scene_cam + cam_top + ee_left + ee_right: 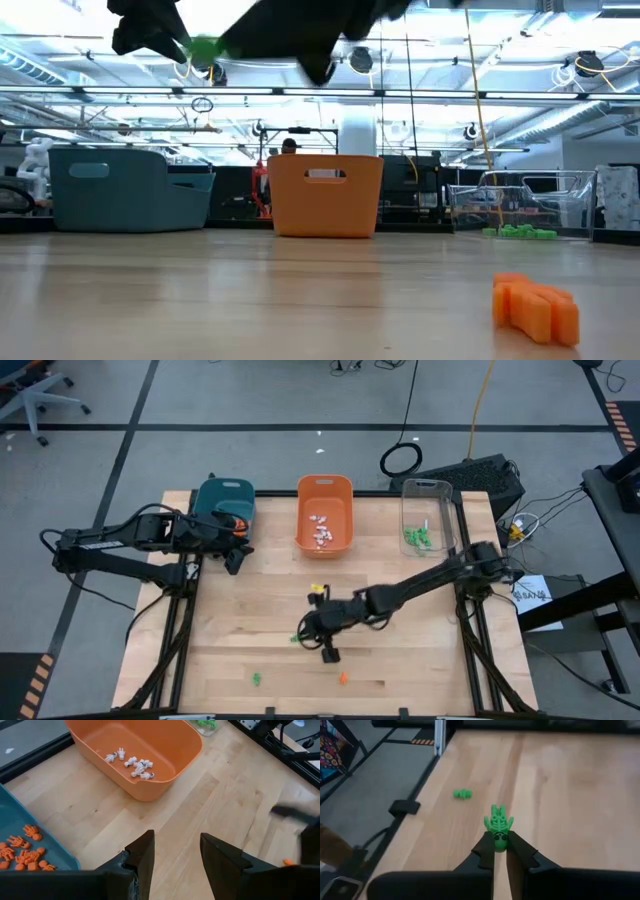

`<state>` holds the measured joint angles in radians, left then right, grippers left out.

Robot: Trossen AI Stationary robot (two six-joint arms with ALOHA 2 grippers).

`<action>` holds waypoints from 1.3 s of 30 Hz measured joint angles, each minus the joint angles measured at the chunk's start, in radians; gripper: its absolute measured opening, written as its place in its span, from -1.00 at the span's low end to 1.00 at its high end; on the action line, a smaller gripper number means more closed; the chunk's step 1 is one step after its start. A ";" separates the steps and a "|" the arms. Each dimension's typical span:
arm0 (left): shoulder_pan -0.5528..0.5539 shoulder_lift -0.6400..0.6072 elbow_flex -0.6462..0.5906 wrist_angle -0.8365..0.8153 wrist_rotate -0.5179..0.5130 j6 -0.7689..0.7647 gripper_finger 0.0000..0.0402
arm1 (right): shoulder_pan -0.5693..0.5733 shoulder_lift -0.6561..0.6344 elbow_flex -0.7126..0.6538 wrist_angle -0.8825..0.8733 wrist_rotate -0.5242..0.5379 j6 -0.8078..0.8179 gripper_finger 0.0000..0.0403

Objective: Sort Halloween decoration
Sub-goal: Put the green skeleton toy into the transparent bin

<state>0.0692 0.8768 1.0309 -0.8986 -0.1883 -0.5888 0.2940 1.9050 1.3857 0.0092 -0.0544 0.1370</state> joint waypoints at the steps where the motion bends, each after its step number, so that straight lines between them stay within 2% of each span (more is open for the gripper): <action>1: 0.000 0.000 0.000 0.000 0.000 0.000 -0.22 | -0.005 -0.039 0.000 -0.033 0.001 -0.008 -0.99; 12: 0.000 0.000 0.000 0.004 0.000 -0.008 -0.22 | -0.101 -0.445 0.000 -0.395 0.026 -0.031 -0.99; 19: 0.000 0.000 0.000 0.011 -0.007 -0.059 -0.22 | -0.171 -0.622 0.000 -0.600 0.031 -0.172 -0.99; 25: 0.000 0.000 0.000 0.026 -0.039 -0.060 -0.22 | -0.247 -0.716 0.000 -0.708 0.111 -0.281 -0.99; 39: 0.000 0.000 0.000 0.022 -0.179 -0.059 -0.22 | -0.398 -0.776 0.000 -0.782 0.110 -0.511 -0.99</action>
<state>0.0696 0.8772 1.0309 -0.8764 -0.3672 -0.6477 -0.1044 1.1287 1.3857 -0.7725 0.0557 -0.3745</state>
